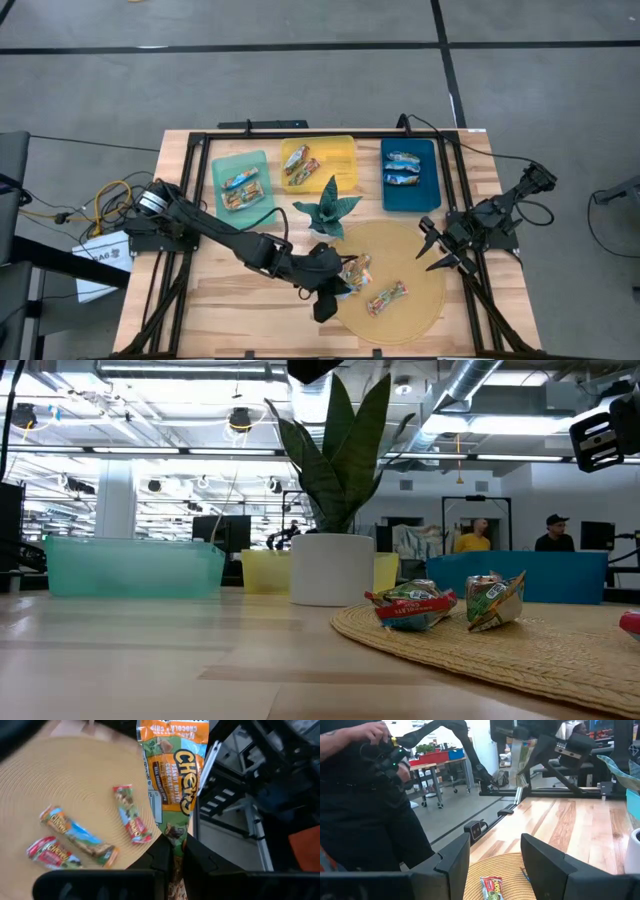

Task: Pick and place Granola Bars by type
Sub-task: Put the orange granola bar into the green bin

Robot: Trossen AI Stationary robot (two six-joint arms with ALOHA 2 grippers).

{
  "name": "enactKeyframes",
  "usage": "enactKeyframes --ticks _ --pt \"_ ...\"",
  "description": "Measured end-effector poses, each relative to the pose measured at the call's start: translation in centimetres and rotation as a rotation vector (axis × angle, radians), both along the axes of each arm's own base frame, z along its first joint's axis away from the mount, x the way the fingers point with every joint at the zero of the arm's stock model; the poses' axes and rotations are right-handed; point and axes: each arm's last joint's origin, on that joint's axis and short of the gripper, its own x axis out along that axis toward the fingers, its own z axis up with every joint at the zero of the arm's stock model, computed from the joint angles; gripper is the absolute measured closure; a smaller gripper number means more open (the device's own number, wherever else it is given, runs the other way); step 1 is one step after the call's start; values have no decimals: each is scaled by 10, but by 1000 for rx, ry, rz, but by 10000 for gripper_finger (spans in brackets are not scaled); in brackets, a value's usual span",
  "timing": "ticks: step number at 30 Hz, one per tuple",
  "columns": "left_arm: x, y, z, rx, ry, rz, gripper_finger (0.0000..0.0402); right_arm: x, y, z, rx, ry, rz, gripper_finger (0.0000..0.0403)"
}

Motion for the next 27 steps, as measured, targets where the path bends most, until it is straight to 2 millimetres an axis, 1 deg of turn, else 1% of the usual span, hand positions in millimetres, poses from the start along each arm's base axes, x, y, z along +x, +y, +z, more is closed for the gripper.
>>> enactKeyframes --ticks 12,16,20,22,27 --pt "0 1 -1 58 -7 -3 382 0 0 0 0 0 0 234" --pt "-8 5 5 81 -9 -15 382 0 0 0 0 0 0 234" --pt "-28 15 8 94 -7 -3 383 0 0 0 0 0 -1 234" --pt "-41 22 6 105 11 10 383 0 0 0 1 0 0 234" --pt "-79 39 9 106 -1 24 383 0 0 0 0 0 -1 234"
